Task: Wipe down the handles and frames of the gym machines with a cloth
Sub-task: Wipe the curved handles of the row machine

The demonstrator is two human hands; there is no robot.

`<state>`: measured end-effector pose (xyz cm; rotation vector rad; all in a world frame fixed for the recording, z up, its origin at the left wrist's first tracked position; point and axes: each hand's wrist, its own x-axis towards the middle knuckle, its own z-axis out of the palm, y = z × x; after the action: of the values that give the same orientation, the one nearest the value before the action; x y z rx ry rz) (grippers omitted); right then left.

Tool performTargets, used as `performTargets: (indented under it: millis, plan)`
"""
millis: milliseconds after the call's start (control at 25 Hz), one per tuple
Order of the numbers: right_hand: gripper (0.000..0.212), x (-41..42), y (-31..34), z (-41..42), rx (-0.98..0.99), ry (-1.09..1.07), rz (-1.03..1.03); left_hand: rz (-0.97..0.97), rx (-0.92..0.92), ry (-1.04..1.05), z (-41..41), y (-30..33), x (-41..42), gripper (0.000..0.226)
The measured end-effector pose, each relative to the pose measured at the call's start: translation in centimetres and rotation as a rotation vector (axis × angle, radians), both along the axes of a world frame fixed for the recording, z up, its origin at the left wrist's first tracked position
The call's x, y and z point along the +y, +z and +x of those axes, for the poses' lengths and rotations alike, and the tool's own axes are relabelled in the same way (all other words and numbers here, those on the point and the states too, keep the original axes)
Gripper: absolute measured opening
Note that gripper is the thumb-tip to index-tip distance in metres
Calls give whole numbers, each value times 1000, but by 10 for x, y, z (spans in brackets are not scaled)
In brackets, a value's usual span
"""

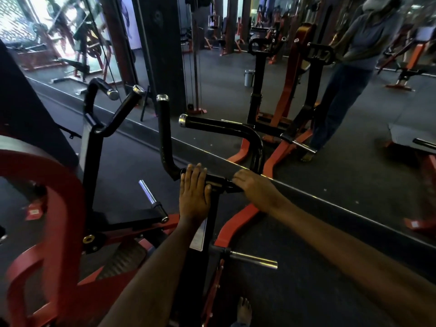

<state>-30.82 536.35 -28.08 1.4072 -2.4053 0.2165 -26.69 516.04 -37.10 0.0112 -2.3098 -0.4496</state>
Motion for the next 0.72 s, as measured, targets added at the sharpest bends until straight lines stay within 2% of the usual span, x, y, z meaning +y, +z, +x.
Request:
performTargets:
  millis: [200,320,480,720]
  plan:
    - [17,-17,10,-2,-34,-118,60,-149,-86,-23,19,7,-16,52]
    - [25,-56,22,-1,-81,-160,-95,-234,-120,10,33,22,-31,55]
    - [35,-124,39,8,-183,-40,-230,-169,-51,252,64,57,-88,56]
    - [25,-193,64,-9,-230,27,-284,-255,84,675,105,139,-188,53]
